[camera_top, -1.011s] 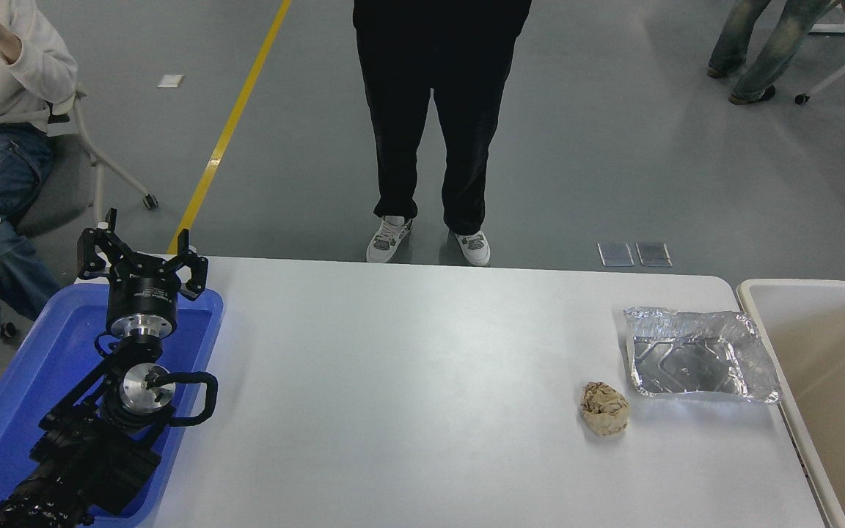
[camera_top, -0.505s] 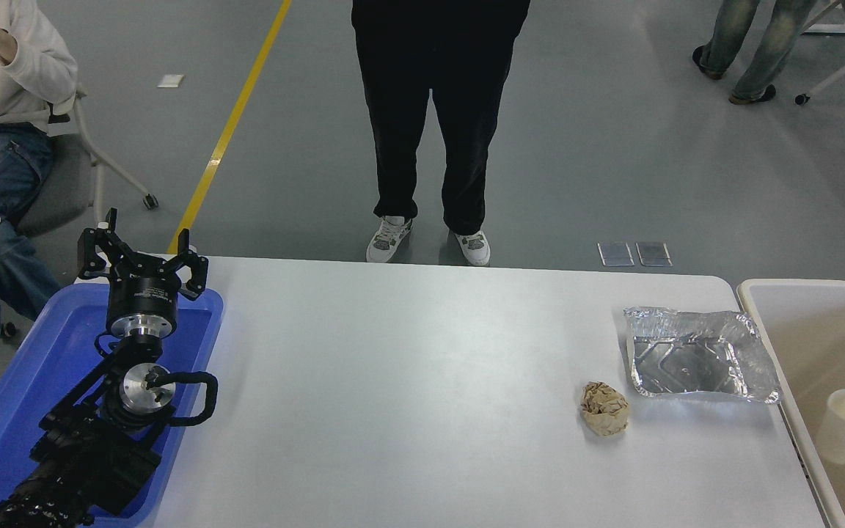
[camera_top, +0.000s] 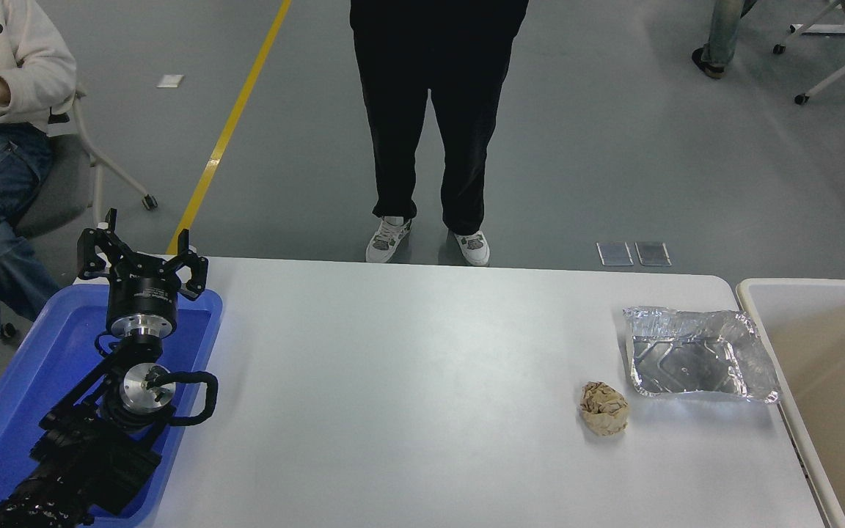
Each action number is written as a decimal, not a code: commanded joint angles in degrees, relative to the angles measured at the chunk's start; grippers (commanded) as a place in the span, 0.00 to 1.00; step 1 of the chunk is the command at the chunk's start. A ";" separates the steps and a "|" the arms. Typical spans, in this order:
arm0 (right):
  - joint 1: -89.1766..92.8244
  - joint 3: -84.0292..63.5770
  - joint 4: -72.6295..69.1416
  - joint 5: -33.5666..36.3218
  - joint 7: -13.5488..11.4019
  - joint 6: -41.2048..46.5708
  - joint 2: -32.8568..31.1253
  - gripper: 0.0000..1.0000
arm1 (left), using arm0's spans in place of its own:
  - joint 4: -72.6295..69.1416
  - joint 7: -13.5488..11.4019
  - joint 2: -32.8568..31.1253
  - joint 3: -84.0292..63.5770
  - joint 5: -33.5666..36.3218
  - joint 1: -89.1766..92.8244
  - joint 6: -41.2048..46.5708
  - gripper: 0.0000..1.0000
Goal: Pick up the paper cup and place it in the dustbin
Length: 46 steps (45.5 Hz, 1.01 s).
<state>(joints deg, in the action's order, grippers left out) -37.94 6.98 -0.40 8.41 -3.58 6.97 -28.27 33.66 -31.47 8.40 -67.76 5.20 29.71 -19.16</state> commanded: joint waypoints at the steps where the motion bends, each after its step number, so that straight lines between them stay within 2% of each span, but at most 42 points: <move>1: -6.52 -3.55 -0.12 -2.78 -0.11 3.84 -3.28 1.00 | 0.00 0.00 0.04 0.00 0.07 0.00 0.00 0.99; 8: -11.01 -7.24 -2.31 -3.22 -0.11 5.59 -6.88 1.00 | 0.00 0.00 0.04 0.00 -0.01 0.00 0.00 0.99; 15: -15.14 -8.21 -13.99 -4.10 -0.11 5.16 -14.26 1.00 | 0.00 0.00 0.04 0.00 -0.01 0.00 0.00 0.99; 29: -23.58 -7.95 -44.23 -15.87 -0.02 -1.43 -28.76 1.00 | 0.00 0.00 0.04 0.00 0.08 0.00 0.00 0.99; 34: -25.69 -8.13 -50.91 -18.43 -0.11 -3.45 -30.79 1.00 | 0.00 0.00 0.04 0.00 -0.01 0.00 0.00 0.99; 46: -28.68 -8.30 -63.75 -18.61 -0.20 -7.41 -33.78 1.00 | 0.00 0.00 0.04 0.00 0.08 0.00 0.00 0.99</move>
<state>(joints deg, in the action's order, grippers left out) -63.13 -1.00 -50.51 -8.19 -3.69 3.11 -57.64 33.66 -31.47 8.43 -67.76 5.22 29.71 -19.16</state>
